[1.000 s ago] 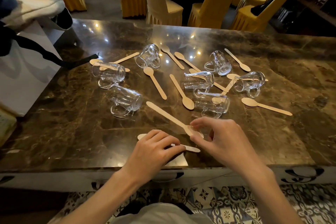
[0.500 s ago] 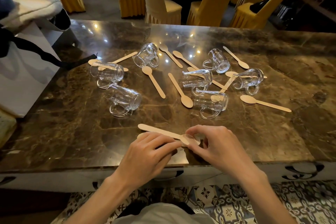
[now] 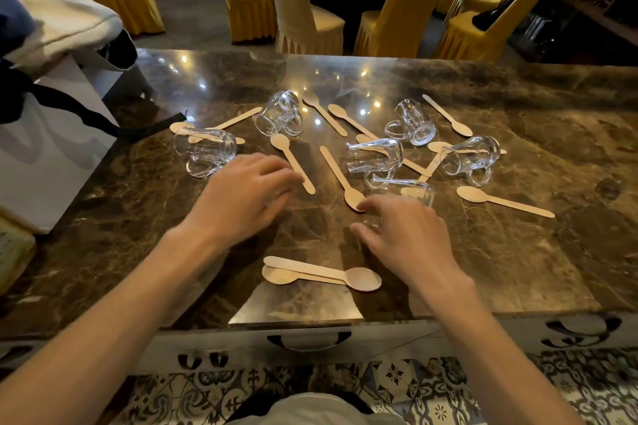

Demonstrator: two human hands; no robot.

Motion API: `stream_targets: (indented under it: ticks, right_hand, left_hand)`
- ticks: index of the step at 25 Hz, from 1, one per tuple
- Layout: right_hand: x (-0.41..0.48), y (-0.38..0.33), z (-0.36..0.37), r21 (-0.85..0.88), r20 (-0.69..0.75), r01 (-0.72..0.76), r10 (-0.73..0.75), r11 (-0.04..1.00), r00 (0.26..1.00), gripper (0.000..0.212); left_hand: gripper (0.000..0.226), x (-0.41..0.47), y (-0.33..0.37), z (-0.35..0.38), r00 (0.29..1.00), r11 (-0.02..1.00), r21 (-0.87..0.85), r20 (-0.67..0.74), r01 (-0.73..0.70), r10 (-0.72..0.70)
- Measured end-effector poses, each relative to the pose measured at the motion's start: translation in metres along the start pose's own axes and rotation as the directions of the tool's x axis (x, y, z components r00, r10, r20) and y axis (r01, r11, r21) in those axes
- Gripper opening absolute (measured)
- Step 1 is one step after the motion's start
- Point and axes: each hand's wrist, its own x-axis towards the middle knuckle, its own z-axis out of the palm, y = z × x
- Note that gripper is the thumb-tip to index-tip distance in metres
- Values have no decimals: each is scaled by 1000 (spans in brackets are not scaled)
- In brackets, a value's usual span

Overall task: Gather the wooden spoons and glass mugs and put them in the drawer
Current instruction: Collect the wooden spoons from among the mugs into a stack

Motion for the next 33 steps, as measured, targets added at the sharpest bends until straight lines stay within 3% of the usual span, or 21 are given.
stream_targets:
  ticks: [6,11,20,33]
  right_hand:
    - [42,-23,11,-249,32,10,-2,969,999,21]
    - [55,-25,14,-313,74,5,19,950,997,16]
    - [61,-24,18,-411,182,37,42,911,982,21]
    - [50,-20,5,-228,47,-8,19,974,999,19]
  left_hand:
    - [36,58,-30,13,967,980,195,253,-42,-9]
    - [39,83,-44,29,926,949,308,373,-63,-59]
    - [33,101,-63,41,902,951,251,428,-182,59]
    - [27,101,-75,42,906,968,106,389,-226,168]
